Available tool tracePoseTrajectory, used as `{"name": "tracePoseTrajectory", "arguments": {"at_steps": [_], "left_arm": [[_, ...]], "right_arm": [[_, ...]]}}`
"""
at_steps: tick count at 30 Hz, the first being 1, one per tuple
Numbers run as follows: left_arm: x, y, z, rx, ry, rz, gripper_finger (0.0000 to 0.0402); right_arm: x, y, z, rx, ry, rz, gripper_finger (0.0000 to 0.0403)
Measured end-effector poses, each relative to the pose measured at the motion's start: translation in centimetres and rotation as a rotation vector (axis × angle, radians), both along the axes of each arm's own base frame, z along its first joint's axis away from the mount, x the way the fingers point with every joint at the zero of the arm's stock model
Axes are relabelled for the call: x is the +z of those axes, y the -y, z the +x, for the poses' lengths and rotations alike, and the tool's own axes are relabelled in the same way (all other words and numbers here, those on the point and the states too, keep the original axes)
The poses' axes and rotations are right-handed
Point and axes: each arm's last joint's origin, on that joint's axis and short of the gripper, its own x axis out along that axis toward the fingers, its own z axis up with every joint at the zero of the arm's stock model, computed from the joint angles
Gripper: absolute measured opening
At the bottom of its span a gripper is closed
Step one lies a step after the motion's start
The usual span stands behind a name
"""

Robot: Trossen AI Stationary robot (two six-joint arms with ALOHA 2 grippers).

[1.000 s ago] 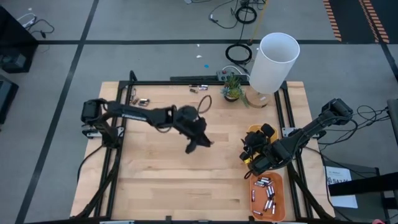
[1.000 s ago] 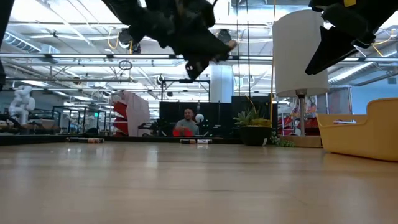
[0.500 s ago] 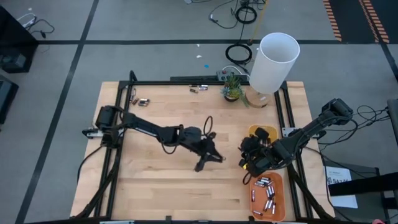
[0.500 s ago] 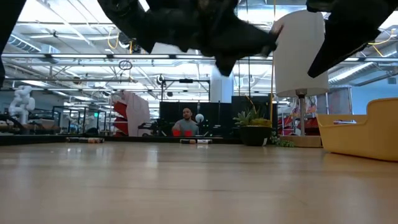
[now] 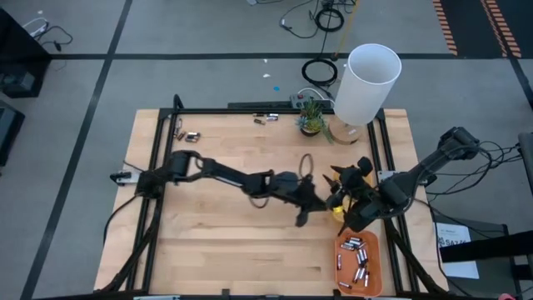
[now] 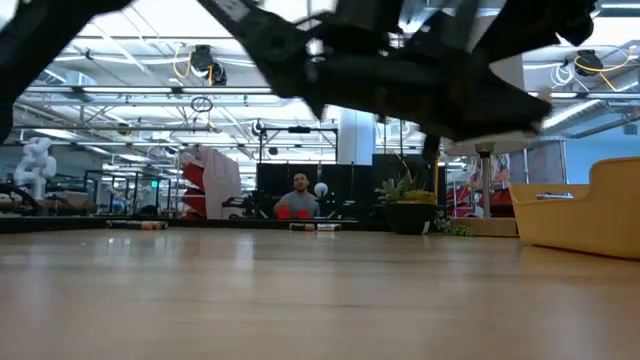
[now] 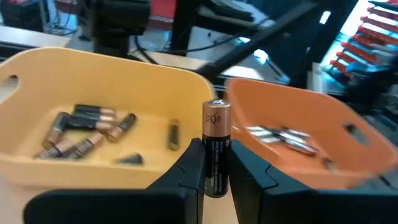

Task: Sort batteries
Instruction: Put the brown battery into the yellow bin

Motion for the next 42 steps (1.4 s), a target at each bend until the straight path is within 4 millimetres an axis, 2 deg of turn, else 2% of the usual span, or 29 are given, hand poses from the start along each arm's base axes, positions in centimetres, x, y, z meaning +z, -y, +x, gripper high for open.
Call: {"name": "tracePoseTrajectory", "arguments": {"at_steps": [3,7,11,14,26,29,32,36,40,42], "left_arm": [[-0.3,-1.3,3.0,0.030,-0.025,-0.007,0.0054],[-1.3,-2.7,5.9,0.064,-0.085,-0.021,0.0054],[-2.1,-3.6,7.7,0.095,-0.116,-0.074,0.0054],[-2.5,-4.1,8.3,0.095,-0.129,-0.125,0.0057],[-2.6,-3.9,8.2,0.014,-0.139,-0.140,0.0141],[-2.5,-4.0,8.1,-0.005,-0.149,-0.134,0.0151],[-1.9,-4.4,7.6,-0.097,-0.199,-0.091,0.0153],[0.4,-5.7,6.1,-0.059,-0.326,0.056,0.0154],[2.8,-7.0,3.5,0.000,-0.514,0.258,0.0154],[3.3,-7.4,2.1,-0.009,-0.644,0.331,0.0154]], "right_arm": [[0.4,0.0,-0.3,0.012,0.014,-0.025,0.0167],[0.5,0.1,-0.5,0.024,0.001,-0.045,0.0167],[0.6,0.1,-0.5,0.035,-0.020,-0.077,0.0167],[0.5,0.2,-0.6,0.039,-0.036,-0.092,0.0167],[0.5,0.2,-0.7,0.035,-0.038,-0.105,0.0167],[0.5,0.2,-0.7,0.035,-0.037,-0.106,0.0167],[0.5,0.2,-0.7,0.033,-0.035,-0.107,0.0167],[0.7,0.3,-0.7,0.019,-0.015,-0.126,0.0166],[0.4,0.1,-0.6,0.036,-0.039,-0.083,0.0166],[0.5,0.2,-0.7,0.031,-0.031,-0.081,0.0166]]}}
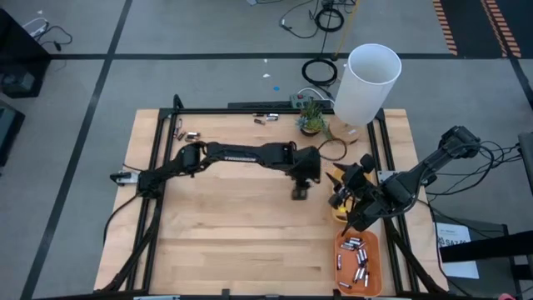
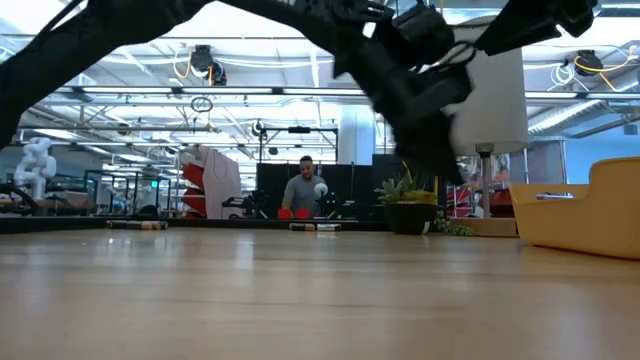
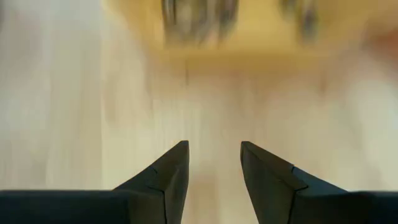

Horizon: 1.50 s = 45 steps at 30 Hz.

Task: Sort batteries
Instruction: Put the brown battery into the yellow bin

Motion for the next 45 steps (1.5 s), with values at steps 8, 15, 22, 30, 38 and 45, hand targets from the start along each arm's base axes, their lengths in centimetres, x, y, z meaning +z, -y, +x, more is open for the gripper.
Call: {"name": "tracePoseTrajectory", "arguments": {"at_steps": [8,15,22,30,38,45], "left_arm": [[1.8,-3.1,-5.8,-0.016,-0.409,-0.018,0.0154],[3.0,-6.7,-11.3,0.066,-0.467,0.064,0.0154],[2.4,-13.5,-14.6,0.078,-0.376,0.246,0.0154],[0.6,-19.9,-15.9,0.114,-0.341,0.272,0.0154],[-2.3,-23.3,-14.4,-0.001,-0.380,0.246,0.0154],[-2.0,-24.5,-13.4,-0.052,-0.369,0.296,0.0154]], "right_arm": [[-0.2,-0.1,0.0,0.023,-0.035,0.064,0.0166],[-1.3,-0.5,0.0,0.021,-0.061,0.154,0.0166],[-3.6,-0.8,0.1,-0.007,-0.115,0.195,0.0166],[-5.2,-0.7,0.1,-0.019,-0.120,0.187,0.0166],[-9.2,0.6,-0.7,-0.075,-0.118,0.167,0.0166],[-11.3,1.8,-1.6,-0.162,-0.123,0.224,0.0166]]}}
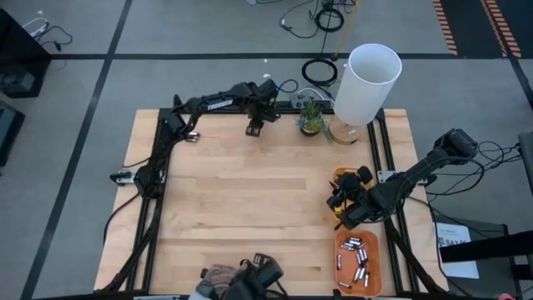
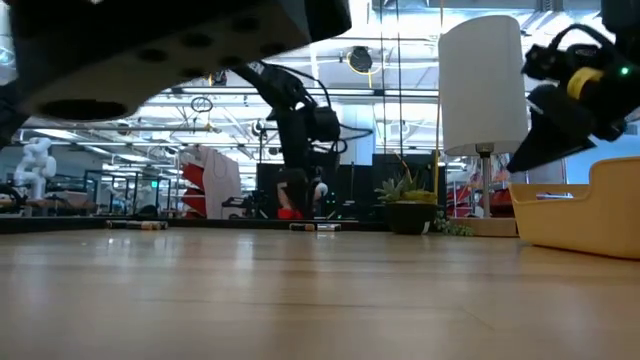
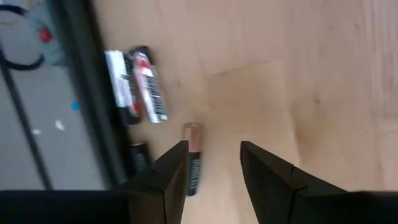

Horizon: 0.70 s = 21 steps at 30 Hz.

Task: Sort batteries
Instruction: Put the brown battery into the yellow bin

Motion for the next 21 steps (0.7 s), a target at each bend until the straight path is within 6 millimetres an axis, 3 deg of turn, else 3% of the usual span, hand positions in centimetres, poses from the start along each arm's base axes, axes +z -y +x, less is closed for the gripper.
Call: {"name": "tracePoseTrajectory", "arguments": {"at_steps": [7,14,17,21], "left_arm": [[-0.6,-1.4,-0.9,0.023,-0.012,0.001,0.0154],[-4.0,-2.4,-1.3,0.034,-0.055,-0.080,0.0151],[-4.5,-2.4,-1.3,0.015,-0.056,-0.105,0.0128],[-4.6,-1.9,-1.0,-0.002,-0.072,-0.098,0.0070]], "right_arm": [[-1.0,0.1,-0.3,-0.005,-0.012,0.057,0.0166],[-0.9,0.3,-0.2,0.009,-0.029,0.034,0.0166],[-0.9,0.7,0.0,0.006,-0.048,0.014,0.0166],[-0.9,1.3,0.2,-0.011,-0.067,0.000,0.0167]]}}
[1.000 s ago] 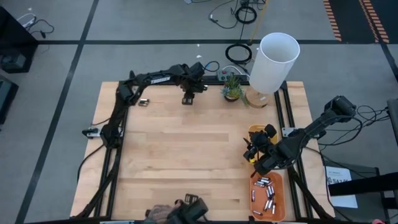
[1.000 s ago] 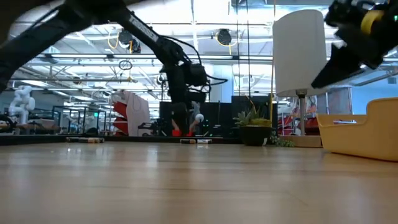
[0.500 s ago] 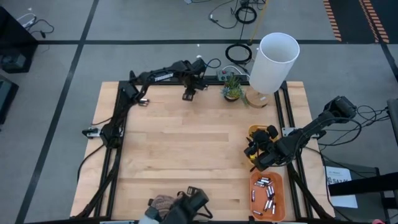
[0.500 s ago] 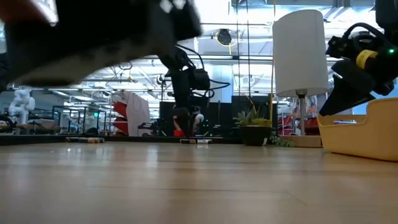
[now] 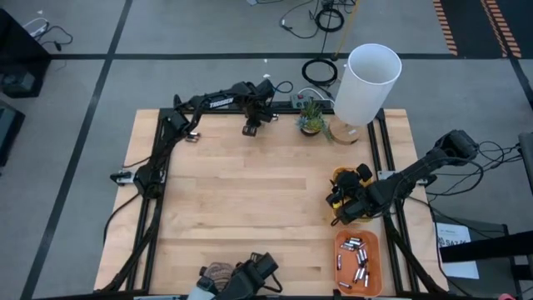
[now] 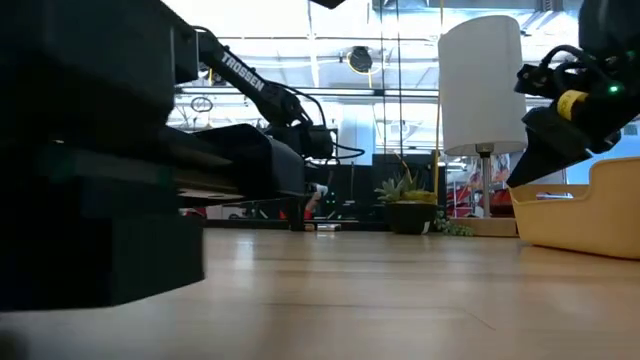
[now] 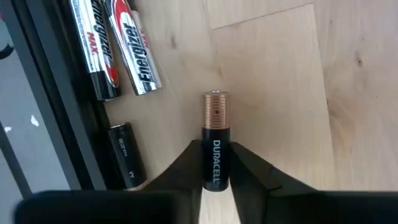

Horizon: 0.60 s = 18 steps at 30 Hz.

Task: Sort batteries
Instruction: Put the brown battery into the yellow bin

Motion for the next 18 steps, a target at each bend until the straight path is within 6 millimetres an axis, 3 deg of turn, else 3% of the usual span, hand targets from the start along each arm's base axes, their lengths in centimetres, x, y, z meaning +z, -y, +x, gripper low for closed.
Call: {"name": "tracePoseTrajectory", "arguments": {"at_steps": [2,6,10,12,16,18], "left_arm": [[0.0,0.0,0.0,0.007,-0.001,0.001,0.0047],[0.2,0.1,0.0,0.041,-0.002,-0.002,0.0047],[2.4,0.6,-0.3,0.092,0.037,-0.027,0.0047],[4.3,1.4,-0.6,0.111,0.056,-0.055,0.0047],[10.7,2.8,-1.4,0.134,0.234,-0.110,0.0047],[12.6,3.8,-1.7,0.138,0.307,-0.181,0.0047]], "right_arm": [[0.0,0.2,0.1,-0.012,-0.002,0.002,0.0167],[0.0,0.3,0.2,-0.020,0.002,0.018,0.0167],[-0.1,0.2,0.3,-0.029,0.000,0.083,0.0167],[-0.1,0.2,0.4,-0.032,-0.010,0.115,0.0166],[0.8,0.0,1.1,-0.029,0.011,0.140,0.0167],[1.7,-0.2,1.7,-0.013,0.027,0.145,0.0167]]}}
